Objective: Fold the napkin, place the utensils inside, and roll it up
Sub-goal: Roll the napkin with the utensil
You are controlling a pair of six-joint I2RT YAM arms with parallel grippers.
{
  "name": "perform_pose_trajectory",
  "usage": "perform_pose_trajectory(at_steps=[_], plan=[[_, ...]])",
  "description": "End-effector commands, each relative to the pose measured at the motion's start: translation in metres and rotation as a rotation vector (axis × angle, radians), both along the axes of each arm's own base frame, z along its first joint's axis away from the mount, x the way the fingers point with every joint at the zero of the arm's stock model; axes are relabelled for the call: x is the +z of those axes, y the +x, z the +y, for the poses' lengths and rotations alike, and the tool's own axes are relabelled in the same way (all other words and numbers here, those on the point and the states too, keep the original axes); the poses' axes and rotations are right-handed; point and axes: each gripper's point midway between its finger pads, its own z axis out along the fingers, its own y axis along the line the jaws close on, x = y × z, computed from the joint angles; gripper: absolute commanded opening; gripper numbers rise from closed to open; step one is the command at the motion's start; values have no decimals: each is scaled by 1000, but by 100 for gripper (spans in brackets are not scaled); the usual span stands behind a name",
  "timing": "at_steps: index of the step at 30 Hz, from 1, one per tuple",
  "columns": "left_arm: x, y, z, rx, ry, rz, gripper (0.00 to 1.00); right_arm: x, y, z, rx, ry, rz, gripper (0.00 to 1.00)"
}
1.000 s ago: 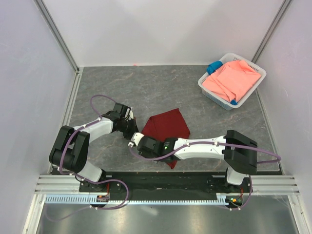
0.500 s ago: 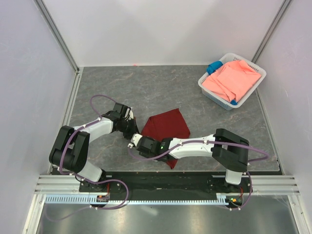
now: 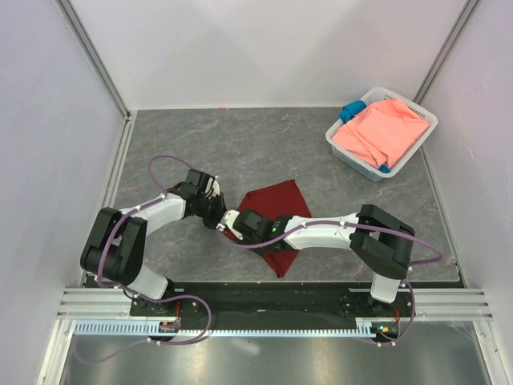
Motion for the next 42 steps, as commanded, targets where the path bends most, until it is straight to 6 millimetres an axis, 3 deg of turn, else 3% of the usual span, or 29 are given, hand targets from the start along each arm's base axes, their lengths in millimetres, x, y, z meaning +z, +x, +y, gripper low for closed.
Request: perform_pose_trajectory(at_steps=[1, 2, 3, 6, 9, 13, 20, 23, 29, 37, 42], plan=[[3, 7, 8, 6, 41, -70, 18, -33, -30, -25, 28, -60, 167, 27], [6, 10, 10, 18, 47, -85, 25, -34, -36, -23, 16, -42, 207, 23], [9, 11, 11, 27, 52, -99, 44, -34, -41, -23, 25, -20, 243, 22], [16, 14, 18, 66, 74, -141, 69, -31, -44, -22, 19, 41, 301, 19], [18, 12, 26, 113, 100, -167, 76, -24, -50, -19, 44, 116, 378, 18], [17, 4, 38, 170, 124, -200, 78, -18, -56, -16, 72, 183, 492, 18], [43, -3, 19, 171, -83, -345, 80, -10, -61, -12, 89, 306, 727, 18], [37, -12, 16, 175, -118, -324, 80, -15, -57, -13, 71, 323, 786, 18], [31, -18, 13, 160, -147, -317, 73, -27, -44, -16, 17, 348, 880, 18], [23, -14, 13, 169, -152, -334, 62, -35, -43, -18, 2, 343, 934, 19], [9, -17, 11, 158, -141, -283, 49, -38, -38, -19, -7, 338, 931, 19]])
